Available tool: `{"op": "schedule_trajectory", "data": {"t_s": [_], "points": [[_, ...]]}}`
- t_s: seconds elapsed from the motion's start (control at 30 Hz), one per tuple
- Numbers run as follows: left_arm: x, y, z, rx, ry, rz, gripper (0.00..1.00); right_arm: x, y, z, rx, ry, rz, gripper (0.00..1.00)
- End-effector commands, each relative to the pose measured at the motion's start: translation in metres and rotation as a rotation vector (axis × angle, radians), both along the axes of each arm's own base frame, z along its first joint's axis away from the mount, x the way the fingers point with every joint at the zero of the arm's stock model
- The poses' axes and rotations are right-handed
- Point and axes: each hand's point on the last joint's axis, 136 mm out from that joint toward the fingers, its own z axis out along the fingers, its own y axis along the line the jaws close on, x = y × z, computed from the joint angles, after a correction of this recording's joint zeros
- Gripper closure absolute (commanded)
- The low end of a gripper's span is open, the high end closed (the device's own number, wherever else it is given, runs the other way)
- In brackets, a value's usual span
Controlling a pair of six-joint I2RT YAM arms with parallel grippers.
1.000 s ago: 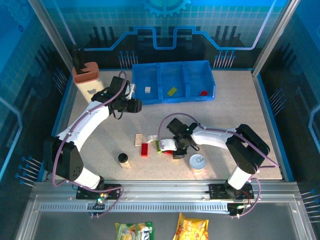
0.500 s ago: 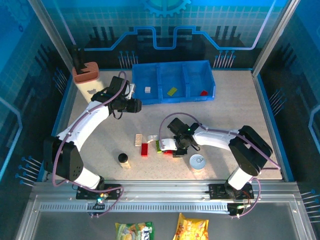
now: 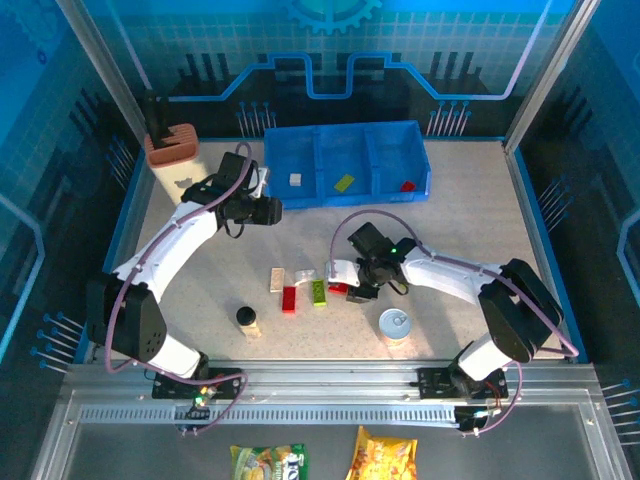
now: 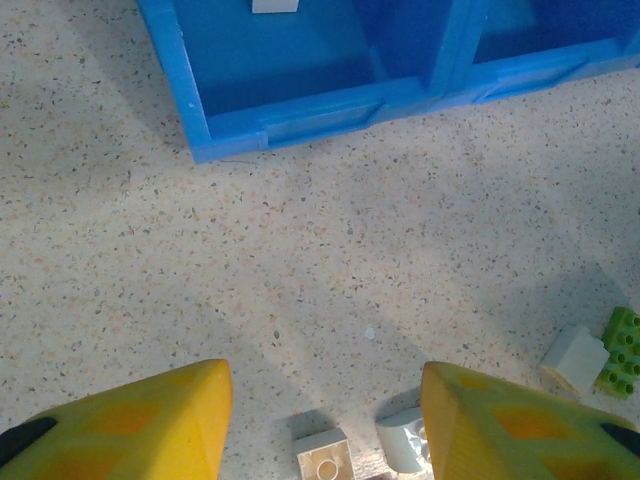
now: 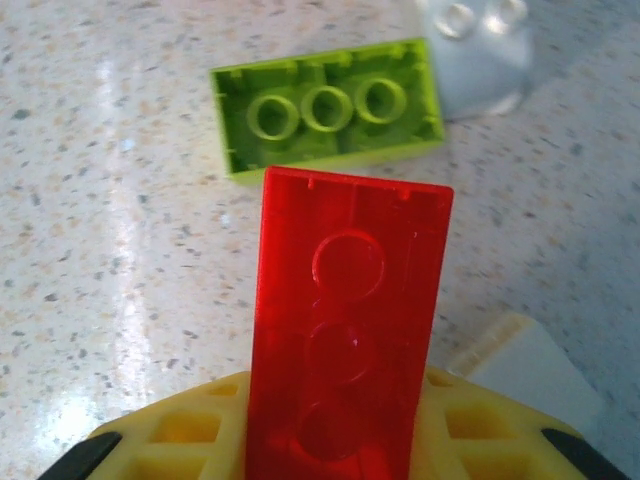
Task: Sort the legos into containers by color
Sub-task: Pick up the lego from the bottom-center of the table, then place the lego in the container.
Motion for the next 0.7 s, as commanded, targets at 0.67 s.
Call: {"op": "schedule_trajectory", "data": {"t_s": [0.67], "points": [[0.001,0.008,0.003,-0.009,-0.026,-0.005,0.46,0.163,-0.127,0.072,0.148,0.121,-1.125,0.8]]}}
